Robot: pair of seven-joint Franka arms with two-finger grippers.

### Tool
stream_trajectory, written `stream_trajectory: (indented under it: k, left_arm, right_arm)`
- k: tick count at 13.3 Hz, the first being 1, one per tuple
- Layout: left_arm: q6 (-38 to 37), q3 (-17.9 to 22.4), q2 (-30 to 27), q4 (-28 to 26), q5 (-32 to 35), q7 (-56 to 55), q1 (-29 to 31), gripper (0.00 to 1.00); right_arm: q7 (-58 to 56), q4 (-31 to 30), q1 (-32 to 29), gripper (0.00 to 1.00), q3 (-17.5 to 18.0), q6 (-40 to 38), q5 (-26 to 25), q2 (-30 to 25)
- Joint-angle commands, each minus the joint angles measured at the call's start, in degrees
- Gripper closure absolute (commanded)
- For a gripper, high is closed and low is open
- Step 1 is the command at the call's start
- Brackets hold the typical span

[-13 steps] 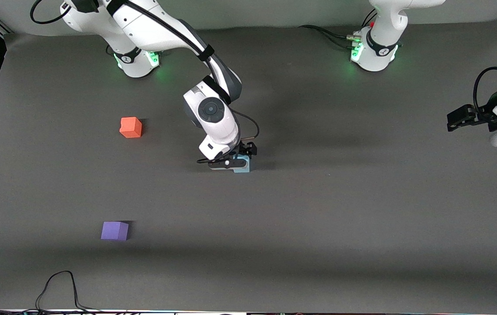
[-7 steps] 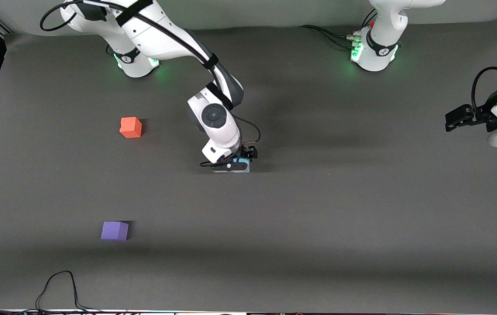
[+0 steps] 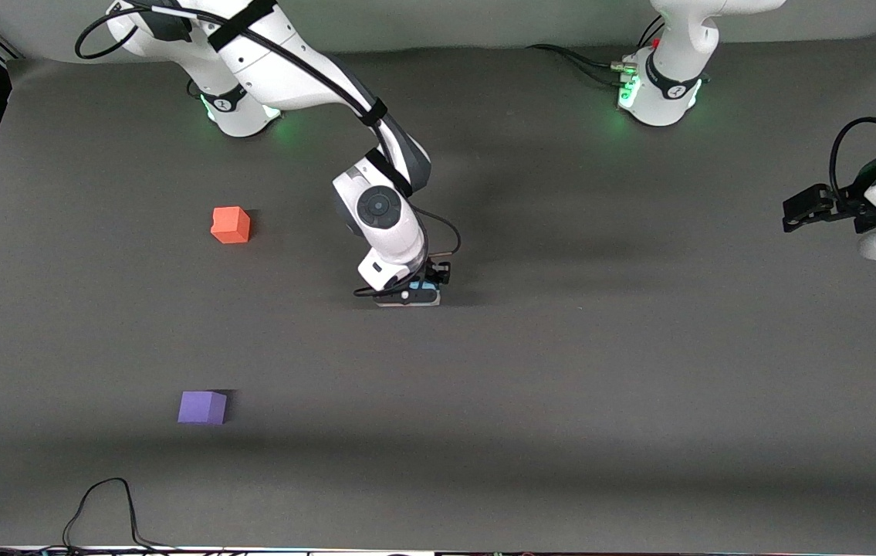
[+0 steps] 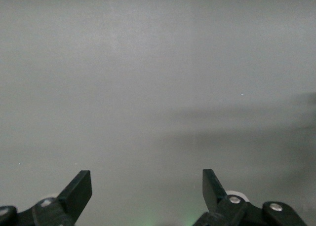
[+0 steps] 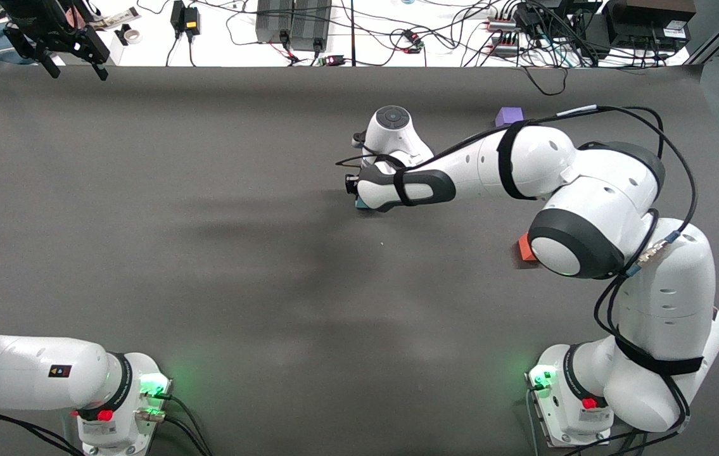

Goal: Place blue block between orange and purple blocks
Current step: 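Carry the blue block with the right gripper between the orange and purple blocks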

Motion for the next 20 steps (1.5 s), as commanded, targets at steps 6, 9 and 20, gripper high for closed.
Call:
stream_trajectory:
  k: [6,9,20]
  left_arm:
    - [0.0,0.6,-0.7,-0.2,-0.8,0.8,-0.7,0.0]
    - [0.5,0.9,-0.4,0.0,-1.3,0.9,-0.1,0.0]
    - [0.4,0.6,0.4,1.0,-0.8,0.0,-0.9,0.0]
  right_arm:
    - [-3.1,3.3,0.0,0.57,-5.2,-27.1,0.6,-21.6]
    - [-7.9,11.3,0.0,0.57,-9.6,-42.6,0.6,-25.8]
    - [-28.4,10.7,0.1,0.56,-31.3,-54.9,-2.1,-36.8]
